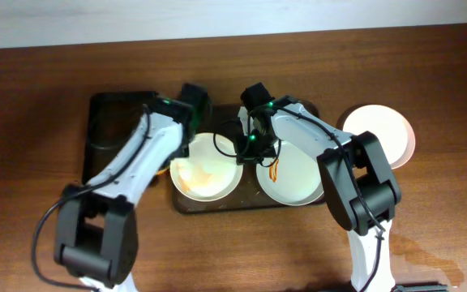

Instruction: Clean dirty plates on tray and stack at the side

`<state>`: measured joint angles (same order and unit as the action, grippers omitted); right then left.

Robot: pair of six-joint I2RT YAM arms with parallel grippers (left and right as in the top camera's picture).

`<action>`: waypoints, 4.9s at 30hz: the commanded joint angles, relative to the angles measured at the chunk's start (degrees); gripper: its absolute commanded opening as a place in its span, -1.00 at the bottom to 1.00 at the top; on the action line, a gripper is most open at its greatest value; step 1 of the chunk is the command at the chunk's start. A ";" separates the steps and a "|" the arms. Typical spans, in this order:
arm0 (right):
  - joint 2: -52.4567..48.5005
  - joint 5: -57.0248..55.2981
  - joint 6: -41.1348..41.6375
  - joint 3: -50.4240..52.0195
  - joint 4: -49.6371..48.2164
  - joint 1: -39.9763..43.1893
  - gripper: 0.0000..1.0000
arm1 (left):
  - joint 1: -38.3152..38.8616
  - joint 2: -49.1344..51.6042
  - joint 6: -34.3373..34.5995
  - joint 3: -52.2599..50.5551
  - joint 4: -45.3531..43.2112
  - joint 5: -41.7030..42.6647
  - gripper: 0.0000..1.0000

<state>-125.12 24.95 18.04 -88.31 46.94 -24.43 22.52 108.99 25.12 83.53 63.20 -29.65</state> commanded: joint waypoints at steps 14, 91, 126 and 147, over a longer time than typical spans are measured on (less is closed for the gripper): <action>30.58 -94.68 -22.34 -2.51 2.03 -31.43 -0.92 | -24.55 -18.51 -6.80 3.54 9.57 31.93 -1.00; 27.50 -55.58 -8.63 0.61 -1.66 -15.78 -0.92 | -20.28 -52.68 -3.69 -23.17 -14.69 16.81 -1.00; 31.87 -34.64 8.11 1.53 13.53 26.29 -0.92 | -20.28 -46.21 -3.72 -23.17 -13.68 21.97 -1.00; 31.82 3.04 -4.09 21.33 -1.36 46.10 0.68 | -20.28 -46.21 -3.74 -23.17 -14.03 22.84 -1.00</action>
<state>-93.97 13.04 17.63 -67.26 43.90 23.00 2.48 62.72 20.84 59.68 49.50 -7.42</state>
